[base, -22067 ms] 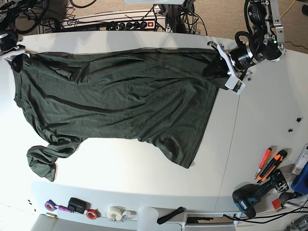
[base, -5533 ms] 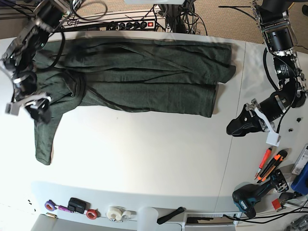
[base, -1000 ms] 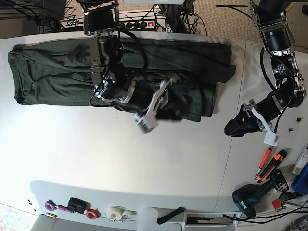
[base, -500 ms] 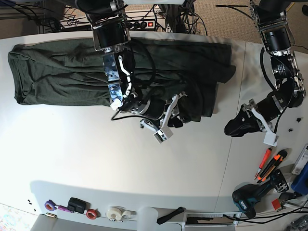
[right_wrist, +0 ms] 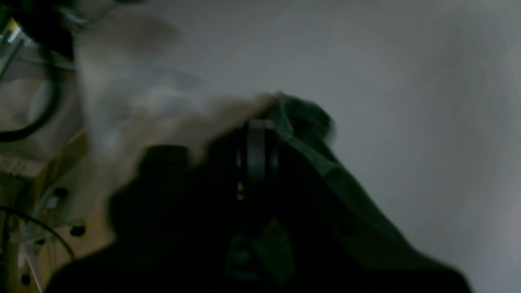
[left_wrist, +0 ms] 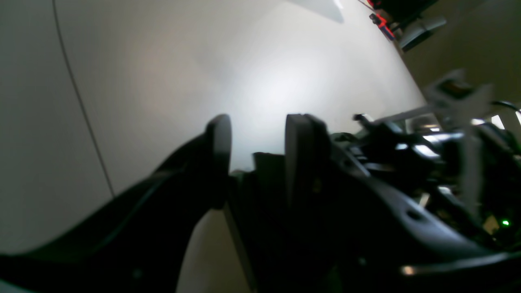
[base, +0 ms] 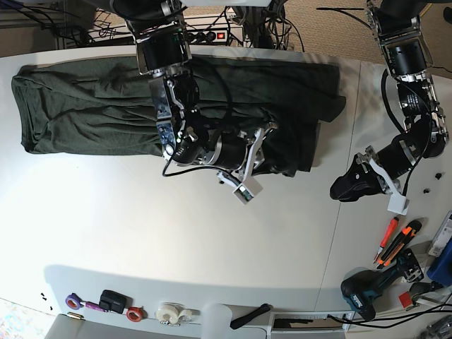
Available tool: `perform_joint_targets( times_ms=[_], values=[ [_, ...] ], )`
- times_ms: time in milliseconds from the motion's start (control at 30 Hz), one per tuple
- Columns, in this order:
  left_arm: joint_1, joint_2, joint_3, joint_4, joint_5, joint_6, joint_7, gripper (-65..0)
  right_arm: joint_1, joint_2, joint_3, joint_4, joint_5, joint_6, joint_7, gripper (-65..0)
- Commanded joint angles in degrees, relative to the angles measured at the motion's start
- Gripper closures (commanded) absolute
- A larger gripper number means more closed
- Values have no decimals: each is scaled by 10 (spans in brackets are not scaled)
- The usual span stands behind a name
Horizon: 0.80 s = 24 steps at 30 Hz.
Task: Layout the t-shirt on the table in an organized manner, then fold the t-shirt properly
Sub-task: 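Drag the grasped fabric with the right gripper toward the shirt's other end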
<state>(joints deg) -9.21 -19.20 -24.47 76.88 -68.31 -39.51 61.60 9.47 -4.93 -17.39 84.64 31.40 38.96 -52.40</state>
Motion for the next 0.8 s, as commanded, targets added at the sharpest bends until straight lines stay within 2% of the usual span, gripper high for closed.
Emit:
perform_joint_targets(
  times_ms=[0, 167, 333, 467, 567, 600, 700, 767],
  values=[
    [-11, -8, -3, 9, -11, -5, -13, -208, 0, -5, -9, 26, 19, 10, 5, 0],
    [-11, -8, -3, 9, -10, -5, -19, -208, -50, -5, -66, 92, 26, 10, -25, 0],
    [-11, -8, -3, 9, -10, -5, -21, -208, -79, -4, -117, 104, 26, 10, -61, 0],
    [-11, -8, -3, 9, -10, -5, -21, -208, -89, -4, -127, 104, 26, 10, -68, 0],
    [-11, -8, -3, 9, -10, -5, -21, -208, -89, -4, -126, 105, 27, 10, -95, 0],
    [-11, -8, -3, 9, -10, -5, -21, -208, -89, -4, -126, 105, 32, 10, -106, -30],
    [-11, -10, -3, 9, 6, -5, -21, -212, -88, -4, -124, 111, 52, 10, -138, -178],
    [-11, -13, -3, 9, 25, -5, -21, -237, -88, 0, -111, 130, 52, 10, -138, -191]
  ],
)
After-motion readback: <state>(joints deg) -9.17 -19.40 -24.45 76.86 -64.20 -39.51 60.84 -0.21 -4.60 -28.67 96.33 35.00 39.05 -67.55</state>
